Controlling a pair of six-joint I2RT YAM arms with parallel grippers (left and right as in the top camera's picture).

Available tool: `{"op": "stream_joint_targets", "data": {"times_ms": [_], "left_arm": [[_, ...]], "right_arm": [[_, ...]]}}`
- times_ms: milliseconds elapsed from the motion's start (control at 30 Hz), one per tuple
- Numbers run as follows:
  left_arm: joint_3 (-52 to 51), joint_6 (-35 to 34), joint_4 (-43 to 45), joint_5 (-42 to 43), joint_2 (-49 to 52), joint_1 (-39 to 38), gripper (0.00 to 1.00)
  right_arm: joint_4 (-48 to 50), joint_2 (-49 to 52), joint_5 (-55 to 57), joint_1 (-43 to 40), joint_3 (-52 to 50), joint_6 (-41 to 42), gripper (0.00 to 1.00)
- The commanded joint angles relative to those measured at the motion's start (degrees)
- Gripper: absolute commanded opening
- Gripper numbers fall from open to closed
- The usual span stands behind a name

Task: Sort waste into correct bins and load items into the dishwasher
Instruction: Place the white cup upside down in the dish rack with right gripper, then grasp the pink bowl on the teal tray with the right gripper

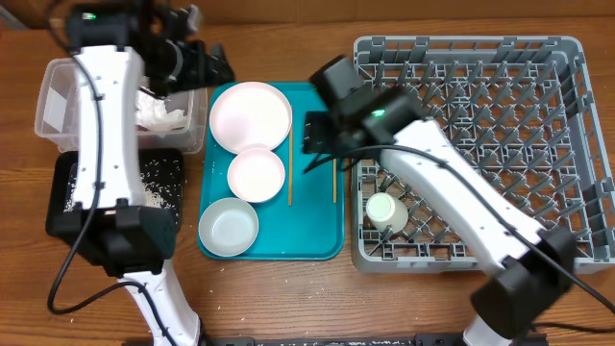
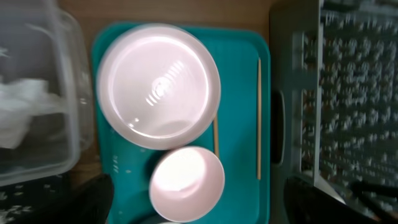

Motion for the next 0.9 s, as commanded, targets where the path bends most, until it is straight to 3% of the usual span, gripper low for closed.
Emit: {"op": "stream_joint_targets", "data": {"times_ms": [0,100,400,567,733,867], "left_arm": [[7.7,-1.5,-1.4,-3.3,-0.7,4.5,0.93],[9.5,-4.1,-1.8,-6.1,-0.7,8.0,1.00],[8.2,-3.9,-1.8,-6.1,-0.6,10.7,1.00],[8.2,-3.9,-1.8,-6.1,-0.6,10.7,1.00],[8.2,-3.9,-1.8,-6.1,-0.6,10.7,1.00],[8.2,-3.9,-1.8,-6.1,-0.6,10.7,0.99]], "right_arm": [[2.7,5.0,-0.4,2.7,1.1,0.9,0.70],[5.1,9.3,-0.5,4.2,1.1,1.6,0.64],[10.9,17.9,-6.4,5.6,1.1,1.5,0.44],[11.7,21.2,-6.4,6.1,1.1,1.5,0.38],[11.9,21.8,-6.4,6.3,1.2,1.5,0.22],[11.8,19.7,-6.3,5.8,1.2,1.5,0.20]]}}
